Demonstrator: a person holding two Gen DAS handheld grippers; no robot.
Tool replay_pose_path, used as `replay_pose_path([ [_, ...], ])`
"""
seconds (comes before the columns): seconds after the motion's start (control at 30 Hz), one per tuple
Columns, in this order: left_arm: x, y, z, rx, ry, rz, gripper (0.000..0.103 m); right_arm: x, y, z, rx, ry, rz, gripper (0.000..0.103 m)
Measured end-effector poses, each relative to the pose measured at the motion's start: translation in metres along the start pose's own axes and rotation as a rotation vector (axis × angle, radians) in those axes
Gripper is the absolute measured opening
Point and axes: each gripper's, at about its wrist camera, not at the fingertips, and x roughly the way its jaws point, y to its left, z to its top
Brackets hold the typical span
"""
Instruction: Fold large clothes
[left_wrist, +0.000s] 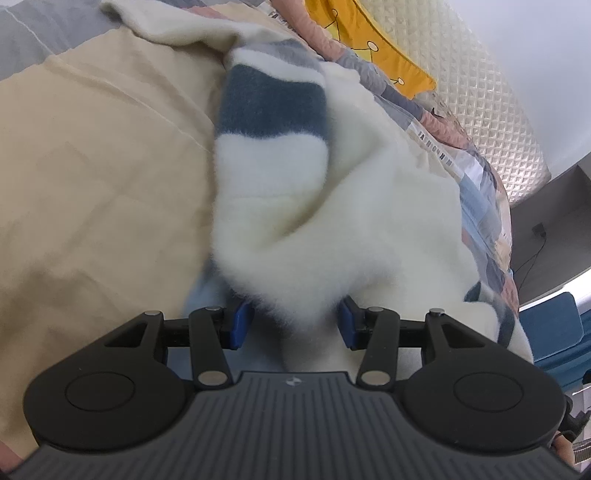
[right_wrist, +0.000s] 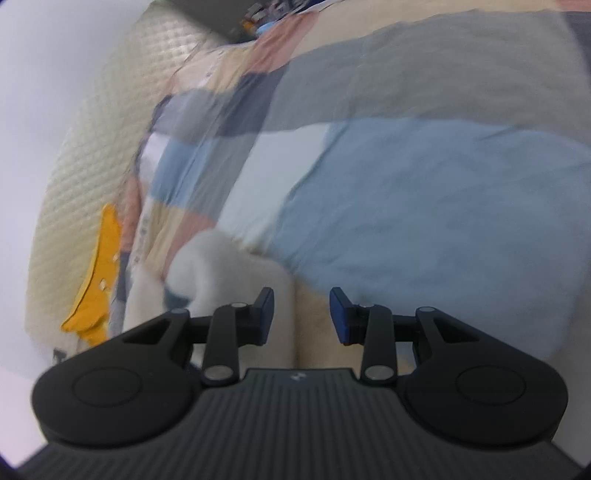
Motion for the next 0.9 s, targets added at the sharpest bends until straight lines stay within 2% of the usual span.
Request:
replay_pose_path([
  [0.07,-0.001,0.001,0.0,-0.009,0.0,0.0,0.056,0.002,0.011,-0.003,-0.04,0.004,0.03,0.037],
  [0.23,-0.002,0.003,0.0,-0.026,-0.001,-0.004,0.057,0.011,0.042,-0.01,-0.233,0.003,0.04,0.037],
  [0.47,-0.001,0.003,0.001,-0.02,0.003,-0.001,0.059,0.025,0.073,-0.025,-0.383,0.116,0.194,0.037],
  [0.53,-0.001,0.004,0.001,-0.026,0.006,-0.003,0.06,0.027,0.088,-0.034,-0.504,0.129,0.192,0.037],
  [0.57,0.0,0.004,0.001,-0.028,0.007,-0.003,0.06,0.027,0.096,-0.039,-0.6,0.102,0.156,0.037],
  [0.63,0.0,0.005,0.001,-0.033,0.008,-0.006,0.06,0.031,0.103,-0.044,-0.692,0.082,0.105,0.037],
  [0.77,0.001,0.004,0.001,-0.034,0.009,-0.005,0.061,0.029,0.096,-0.032,-0.611,0.072,0.099,0.038],
  [0.8,0.002,0.004,0.001,-0.034,0.009,-0.005,0.061,0.027,0.094,-0.029,-0.592,0.065,0.096,0.042],
  [0.87,0.002,0.004,0.001,-0.035,0.01,-0.004,0.061,0.023,0.091,-0.029,-0.578,0.056,0.057,0.06],
  [0.9,0.002,0.004,0.001,-0.037,0.011,-0.005,0.061,0.021,0.088,-0.029,-0.579,0.06,0.029,0.06],
])
